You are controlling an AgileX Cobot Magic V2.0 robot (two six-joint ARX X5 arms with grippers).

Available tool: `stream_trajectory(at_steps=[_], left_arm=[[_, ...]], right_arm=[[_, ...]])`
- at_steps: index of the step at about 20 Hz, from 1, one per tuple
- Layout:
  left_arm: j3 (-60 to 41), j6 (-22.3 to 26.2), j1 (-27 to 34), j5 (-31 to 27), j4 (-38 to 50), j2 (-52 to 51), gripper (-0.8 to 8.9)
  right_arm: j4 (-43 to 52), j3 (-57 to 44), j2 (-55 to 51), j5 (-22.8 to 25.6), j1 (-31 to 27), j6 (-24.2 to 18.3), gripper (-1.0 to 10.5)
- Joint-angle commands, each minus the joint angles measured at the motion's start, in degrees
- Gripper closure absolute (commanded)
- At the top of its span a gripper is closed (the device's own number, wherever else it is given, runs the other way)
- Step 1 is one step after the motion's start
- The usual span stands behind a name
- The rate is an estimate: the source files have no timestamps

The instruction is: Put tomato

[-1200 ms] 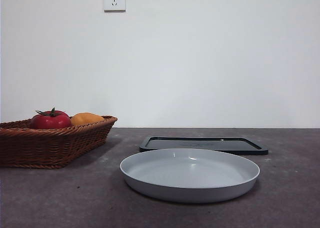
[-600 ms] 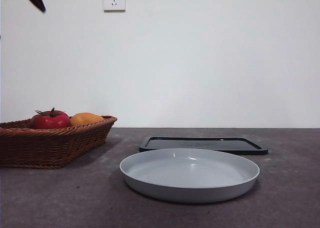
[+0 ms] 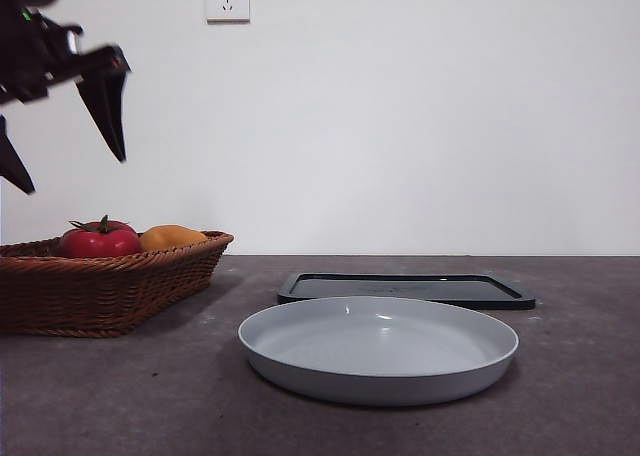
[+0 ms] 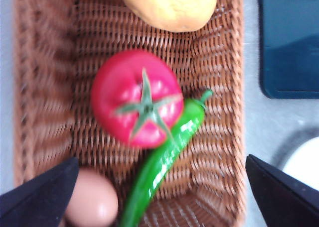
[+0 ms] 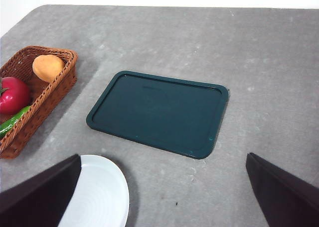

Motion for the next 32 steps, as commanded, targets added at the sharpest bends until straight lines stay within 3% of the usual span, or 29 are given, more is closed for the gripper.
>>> stream_trajectory(at_steps=[1,6,14,18,21,22,27,32], left_arm=[[3.5,1.7,-0.9,-0.4,0.6,4.9,0.35],[8.2,3.3,-3.0,-7.5,0.7,11.9,0.35],[8.8,4.1,-4.2,-9.0,5.4,17.9,0.56],[8.8,4.0,-4.2,-9.4,5.3,19.6,2.24],[9.4,4.0,-4.3,-11.1,4.1,19.6,5.45],[10.1,4.0,-4.3,-11.1,3.2,19.6,6.1],[18.8,3.1,-4.5,-11.0,-8.2,19.6,6.31],[23.3,1.7,-9.2,-4.8,-21.3,17.4,6.31]], right_arm=[[0.5,1.2,0.3,-0.1,0.2,-0.5,3.4],[0.5,1.2,0.3,-0.2,0.2,-0.4,3.4],[0.5,1.2,0.3,-0.1,0.2,-0.4,3.4],[0.5,1.2,0.3,-0.1,0.2,-0.4,3.4],[0.5,1.2,0.3,-0.1,0.2,-0.4,3.4],[0.5,1.2,0.3,-0.1,0.2,-0.4,3.4],[0.5,1.2,0.3,-0.1,0.2,-0.4,3.4],[0.5,1.2,0.3,-0.1,0.2,-0.4,3.4]])
